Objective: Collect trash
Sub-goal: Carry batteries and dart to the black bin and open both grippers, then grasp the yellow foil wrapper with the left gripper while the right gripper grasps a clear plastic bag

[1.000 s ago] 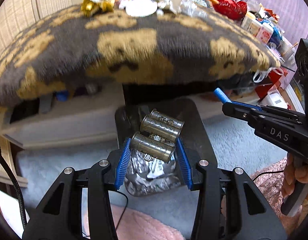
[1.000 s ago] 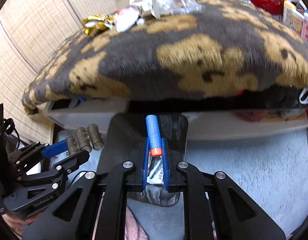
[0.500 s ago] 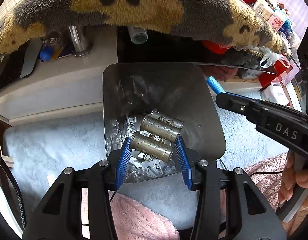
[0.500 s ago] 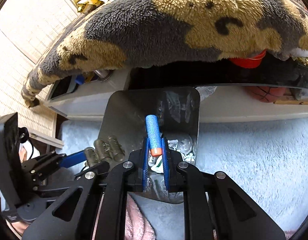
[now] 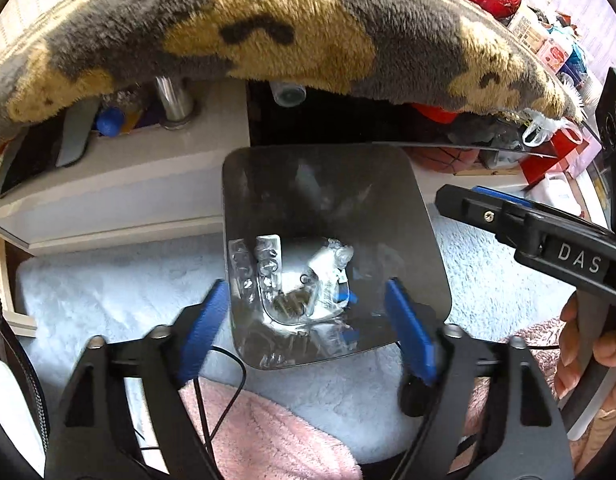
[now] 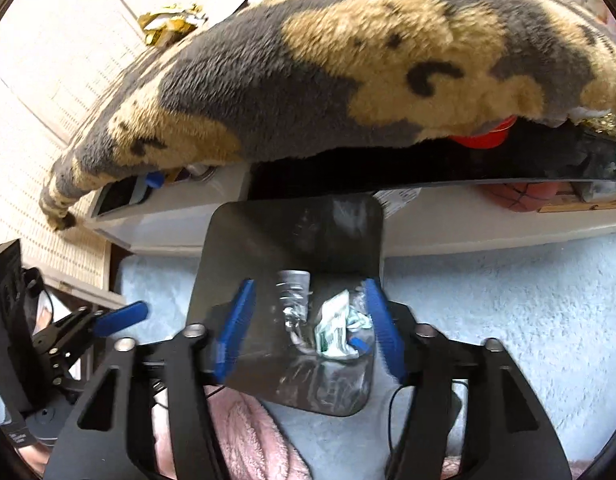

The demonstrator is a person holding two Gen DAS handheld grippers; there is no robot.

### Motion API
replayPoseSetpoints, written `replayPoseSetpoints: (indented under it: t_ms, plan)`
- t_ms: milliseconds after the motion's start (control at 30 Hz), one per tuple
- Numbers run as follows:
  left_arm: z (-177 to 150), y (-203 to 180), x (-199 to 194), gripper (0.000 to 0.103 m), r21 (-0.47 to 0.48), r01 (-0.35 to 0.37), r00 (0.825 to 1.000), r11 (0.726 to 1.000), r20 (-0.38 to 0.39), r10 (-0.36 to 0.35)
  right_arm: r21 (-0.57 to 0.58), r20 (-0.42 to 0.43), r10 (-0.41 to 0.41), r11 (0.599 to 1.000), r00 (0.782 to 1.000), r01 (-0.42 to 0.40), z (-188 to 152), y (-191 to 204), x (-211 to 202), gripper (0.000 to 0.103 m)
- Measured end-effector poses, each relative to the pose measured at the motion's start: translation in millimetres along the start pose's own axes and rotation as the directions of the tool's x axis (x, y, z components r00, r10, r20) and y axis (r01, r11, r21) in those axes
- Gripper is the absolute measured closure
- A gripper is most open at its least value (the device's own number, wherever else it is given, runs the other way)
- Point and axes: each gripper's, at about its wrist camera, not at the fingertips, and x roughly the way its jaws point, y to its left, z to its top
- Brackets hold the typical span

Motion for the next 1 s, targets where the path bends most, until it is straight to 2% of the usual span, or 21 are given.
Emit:
replayPoseSetpoints:
  t_ms: [33, 67, 133, 167, 433, 633, 767, 1000]
  plan:
    - [1, 0, -3, 0.018, -0.001, -0.003, 1.0, 1.0, 0.006, 0.003, 0.004, 0.011, -0.011, 1.0, 1.0, 0.011, 0, -1, -3, 0.025]
    - [1, 0, -7, 0.016, -0.002, -0.005, 1.0, 1.0, 0.014, 0.005, 0.008, 0.019, -0.017, 1.0, 1.0, 0.017, 1, -2, -6, 0.022]
    - [3, 1, -15, 0.011, -0.004, -0.006, 1.0, 1.0, 0.027, 0.006, 0.007, 0.019, -0.041, 0.999, 0.999, 0.04, 3, -3, -10, 0.005]
    - [2, 2, -18, 0.01, -0.006, -0.005, 0.999, 1.0, 0.031, 0.005, 0.003, 0.022, -0.051, 0.999, 0.998, 0.051, 4, -3, -12, 0.004]
    - [18, 9, -57, 0.008, -0.027, -0.019, 0.993, 0.999, 0.116, 0.022, 0.012, 0.107, -0.074, 0.997, 0.992, 0.074, 22, -5, -47, 0.004]
    - [37, 16, -85, 0.008, -0.03, -0.029, 0.983, 0.999, 0.18, 0.033, 0.047, 0.175, -0.065, 0.997, 0.982, 0.058, 51, -7, -75, 0.004]
    - [58, 24, -97, 0.008, -0.039, -0.031, 0.975, 0.999, 0.22, 0.039, 0.052, 0.229, -0.058, 0.998, 0.972, 0.047, 79, -1, -87, 0.004]
    - [112, 45, -111, 0.008, -0.063, -0.075, 0.955, 0.995, 0.281, 0.09, 0.053, 0.286, -0.069, 0.997, 0.956, 0.056, 134, 10, -89, 0.004]
